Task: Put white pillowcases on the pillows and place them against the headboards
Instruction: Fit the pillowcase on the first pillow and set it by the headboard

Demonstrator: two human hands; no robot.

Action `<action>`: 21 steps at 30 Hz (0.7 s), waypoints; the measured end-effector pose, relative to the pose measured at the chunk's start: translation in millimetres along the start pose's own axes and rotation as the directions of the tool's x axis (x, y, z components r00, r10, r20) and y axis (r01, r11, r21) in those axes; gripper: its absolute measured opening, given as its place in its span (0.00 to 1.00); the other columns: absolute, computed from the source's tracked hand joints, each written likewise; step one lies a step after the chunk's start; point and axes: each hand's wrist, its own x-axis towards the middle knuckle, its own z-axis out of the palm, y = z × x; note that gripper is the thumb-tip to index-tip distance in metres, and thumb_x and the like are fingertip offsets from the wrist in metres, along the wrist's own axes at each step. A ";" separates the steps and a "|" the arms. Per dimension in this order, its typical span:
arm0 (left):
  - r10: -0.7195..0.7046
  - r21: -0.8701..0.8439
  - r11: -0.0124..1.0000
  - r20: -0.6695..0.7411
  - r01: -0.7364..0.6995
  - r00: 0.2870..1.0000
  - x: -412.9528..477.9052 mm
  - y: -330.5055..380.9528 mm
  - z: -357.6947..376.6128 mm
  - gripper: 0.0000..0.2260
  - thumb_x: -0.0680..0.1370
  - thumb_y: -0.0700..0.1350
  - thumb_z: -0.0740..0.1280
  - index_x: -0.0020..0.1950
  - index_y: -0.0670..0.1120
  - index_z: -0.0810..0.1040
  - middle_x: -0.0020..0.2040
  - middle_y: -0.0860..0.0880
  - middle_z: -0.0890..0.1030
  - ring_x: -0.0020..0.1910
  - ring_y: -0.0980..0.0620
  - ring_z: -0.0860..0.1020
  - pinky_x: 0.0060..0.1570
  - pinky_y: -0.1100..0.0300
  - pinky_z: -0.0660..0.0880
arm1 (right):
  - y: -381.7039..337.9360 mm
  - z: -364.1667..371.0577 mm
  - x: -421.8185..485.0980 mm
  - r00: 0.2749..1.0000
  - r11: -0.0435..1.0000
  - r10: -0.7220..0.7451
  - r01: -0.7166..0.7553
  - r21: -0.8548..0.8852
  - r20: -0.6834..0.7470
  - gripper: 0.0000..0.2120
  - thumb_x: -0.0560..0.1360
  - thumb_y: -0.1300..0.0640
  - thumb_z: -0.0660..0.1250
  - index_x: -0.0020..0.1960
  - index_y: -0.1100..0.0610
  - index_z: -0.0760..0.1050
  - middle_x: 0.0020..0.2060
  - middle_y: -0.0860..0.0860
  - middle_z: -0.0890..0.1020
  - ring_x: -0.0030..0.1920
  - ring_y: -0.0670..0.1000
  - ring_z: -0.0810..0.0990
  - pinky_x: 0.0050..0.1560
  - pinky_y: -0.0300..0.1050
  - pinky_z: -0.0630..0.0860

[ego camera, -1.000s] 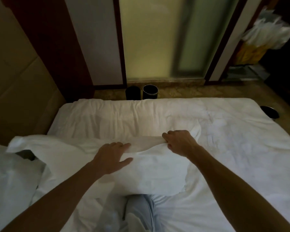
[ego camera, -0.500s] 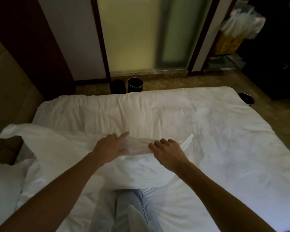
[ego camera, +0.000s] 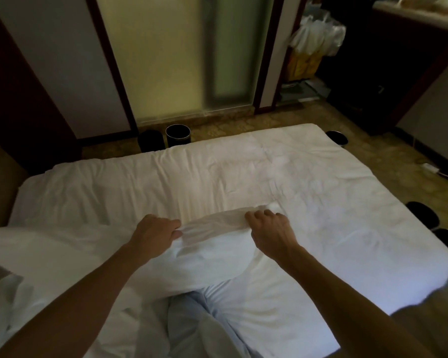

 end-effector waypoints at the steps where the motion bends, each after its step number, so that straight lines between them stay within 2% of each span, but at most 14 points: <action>1: 0.005 0.019 1.000 -0.011 -0.005 1.000 -4.0 1.6 -0.4 0.13 0.70 0.50 0.78 0.35 0.48 0.75 0.24 0.48 0.77 0.22 0.48 0.76 0.29 0.62 0.62 | 2.3 -4.6 -1.7 1.000 0.999 -0.008 0.008 0.044 -0.012 0.10 0.67 0.59 0.69 0.47 0.55 0.74 0.31 0.50 0.78 0.30 0.53 0.76 0.29 0.43 0.72; 3: -0.009 0.026 1.000 -0.031 0.009 0.999 -12.4 6.0 -0.8 0.12 0.70 0.49 0.77 0.35 0.48 0.76 0.24 0.48 0.76 0.21 0.47 0.75 0.30 0.62 0.60 | 3.7 -16.3 -1.2 1.000 0.991 0.029 -0.029 0.134 0.005 0.08 0.71 0.54 0.62 0.50 0.53 0.72 0.32 0.49 0.79 0.31 0.52 0.78 0.34 0.43 0.77; 6: -0.056 0.023 0.998 -0.066 0.057 0.996 -21.9 13.0 1.6 0.11 0.70 0.47 0.78 0.36 0.47 0.77 0.25 0.48 0.77 0.23 0.46 0.76 0.30 0.61 0.62 | 9.8 -30.3 7.0 0.961 0.937 0.204 -0.247 0.246 0.189 0.17 0.74 0.51 0.61 0.62 0.48 0.68 0.30 0.47 0.79 0.28 0.48 0.77 0.38 0.45 0.80; 8: -0.089 0.034 0.995 -0.056 0.091 0.995 -25.6 16.3 3.4 0.12 0.69 0.47 0.78 0.35 0.48 0.75 0.25 0.49 0.77 0.23 0.47 0.76 0.29 0.60 0.63 | 21.0 -31.6 10.0 0.940 0.946 0.215 -0.269 0.183 0.265 0.25 0.74 0.53 0.62 0.71 0.50 0.63 0.32 0.47 0.79 0.30 0.48 0.78 0.39 0.46 0.80; 9: -0.100 0.044 0.994 -0.054 0.102 0.994 -27.1 17.9 3.2 0.13 0.69 0.46 0.78 0.34 0.49 0.75 0.24 0.49 0.76 0.22 0.47 0.76 0.29 0.61 0.63 | 27.5 -32.5 9.5 0.932 0.961 0.198 -0.245 0.126 0.303 0.26 0.75 0.53 0.62 0.72 0.51 0.63 0.35 0.48 0.81 0.33 0.49 0.80 0.40 0.45 0.79; 11: -0.123 0.062 0.990 -0.067 0.128 0.990 -29.4 21.1 0.2 0.13 0.68 0.47 0.79 0.33 0.49 0.74 0.23 0.49 0.76 0.22 0.47 0.76 0.29 0.61 0.62 | 39.6 -36.0 5.7 0.905 0.979 0.181 -0.204 0.018 0.385 0.19 0.76 0.53 0.63 0.67 0.52 0.72 0.43 0.48 0.83 0.41 0.50 0.82 0.42 0.43 0.76; 14: -0.139 0.079 0.986 -0.103 0.148 0.985 -30.8 25.0 -3.3 0.14 0.67 0.47 0.79 0.33 0.49 0.74 0.23 0.49 0.74 0.22 0.46 0.75 0.28 0.60 0.63 | 51.2 -37.3 -7.2 0.900 0.968 0.240 -0.248 -0.025 0.364 0.09 0.77 0.53 0.65 0.55 0.50 0.81 0.43 0.47 0.84 0.41 0.49 0.82 0.39 0.42 0.72; 18: -0.160 0.046 0.985 -0.120 0.166 0.980 -25.8 29.5 -12.0 0.12 0.72 0.45 0.75 0.35 0.49 0.73 0.24 0.50 0.73 0.22 0.47 0.74 0.29 0.60 0.64 | 49.4 -41.0 -20.4 0.874 0.930 0.357 -0.367 -0.035 0.330 0.06 0.75 0.57 0.65 0.49 0.52 0.80 0.37 0.48 0.82 0.34 0.49 0.78 0.38 0.42 0.72; 20: -0.176 0.045 0.982 -0.111 0.182 0.978 -24.5 33.7 -16.1 0.10 0.75 0.47 0.72 0.37 0.49 0.73 0.25 0.50 0.75 0.24 0.47 0.75 0.31 0.59 0.65 | 47.0 -45.9 -23.4 0.844 0.915 0.396 -0.398 -0.072 0.363 0.03 0.74 0.60 0.65 0.42 0.54 0.76 0.33 0.48 0.78 0.30 0.47 0.74 0.37 0.42 0.71; 21: -0.182 0.051 0.981 -0.105 0.188 0.978 -24.6 35.6 -17.5 0.09 0.76 0.48 0.70 0.38 0.50 0.73 0.27 0.50 0.76 0.26 0.47 0.77 0.32 0.58 0.65 | 45.5 -48.1 -23.4 0.835 0.911 0.404 -0.403 -0.085 0.374 0.05 0.74 0.60 0.64 0.40 0.54 0.73 0.32 0.47 0.77 0.29 0.46 0.73 0.36 0.42 0.70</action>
